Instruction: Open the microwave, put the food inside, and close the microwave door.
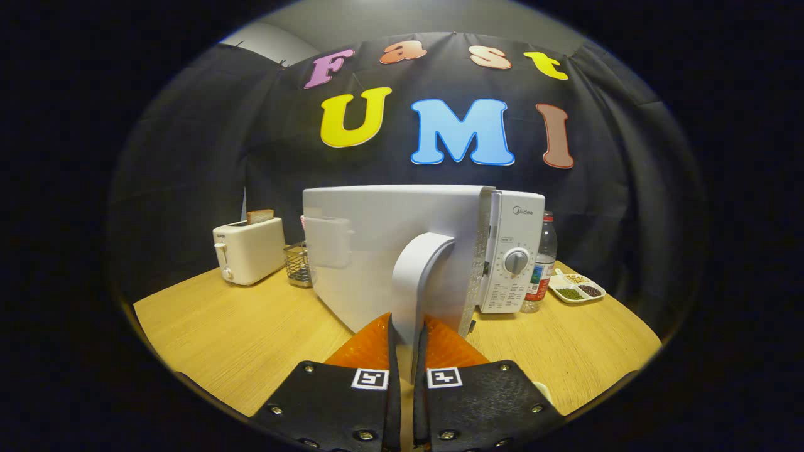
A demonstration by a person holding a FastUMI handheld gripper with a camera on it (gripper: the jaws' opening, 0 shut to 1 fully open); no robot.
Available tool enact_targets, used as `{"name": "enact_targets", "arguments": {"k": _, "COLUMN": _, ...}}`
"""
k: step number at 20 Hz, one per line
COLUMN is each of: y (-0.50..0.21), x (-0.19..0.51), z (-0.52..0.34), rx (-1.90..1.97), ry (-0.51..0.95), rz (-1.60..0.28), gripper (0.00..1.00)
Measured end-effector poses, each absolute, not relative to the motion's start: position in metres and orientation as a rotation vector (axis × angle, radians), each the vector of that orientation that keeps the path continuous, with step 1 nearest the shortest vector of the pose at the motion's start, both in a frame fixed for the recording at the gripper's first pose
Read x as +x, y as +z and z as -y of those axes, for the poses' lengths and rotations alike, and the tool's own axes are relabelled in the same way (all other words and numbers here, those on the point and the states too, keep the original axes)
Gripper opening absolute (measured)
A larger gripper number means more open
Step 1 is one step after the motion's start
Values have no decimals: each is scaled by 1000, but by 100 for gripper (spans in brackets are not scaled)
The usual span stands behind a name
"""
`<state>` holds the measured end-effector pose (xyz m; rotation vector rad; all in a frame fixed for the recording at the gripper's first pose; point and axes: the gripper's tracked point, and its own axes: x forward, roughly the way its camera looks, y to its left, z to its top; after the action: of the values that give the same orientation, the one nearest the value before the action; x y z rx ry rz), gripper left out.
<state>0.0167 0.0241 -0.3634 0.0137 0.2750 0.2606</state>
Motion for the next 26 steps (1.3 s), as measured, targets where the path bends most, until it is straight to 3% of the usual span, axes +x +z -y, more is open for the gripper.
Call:
{"name": "enact_targets", "arguments": {"k": 13, "y": -350, "x": -67, "z": -154, "rx": 32, "ry": 342, "rz": -186, "gripper": 8}}
{"name": "enact_targets", "arguments": {"k": 21, "y": -346, "x": -77, "z": -198, "rx": 20, "ry": 167, "rz": -133, "gripper": 8}}
{"name": "enact_targets", "arguments": {"k": 26, "y": -348, "x": -92, "z": -214, "rx": 8, "ry": 170, "rz": -139, "gripper": 9}}
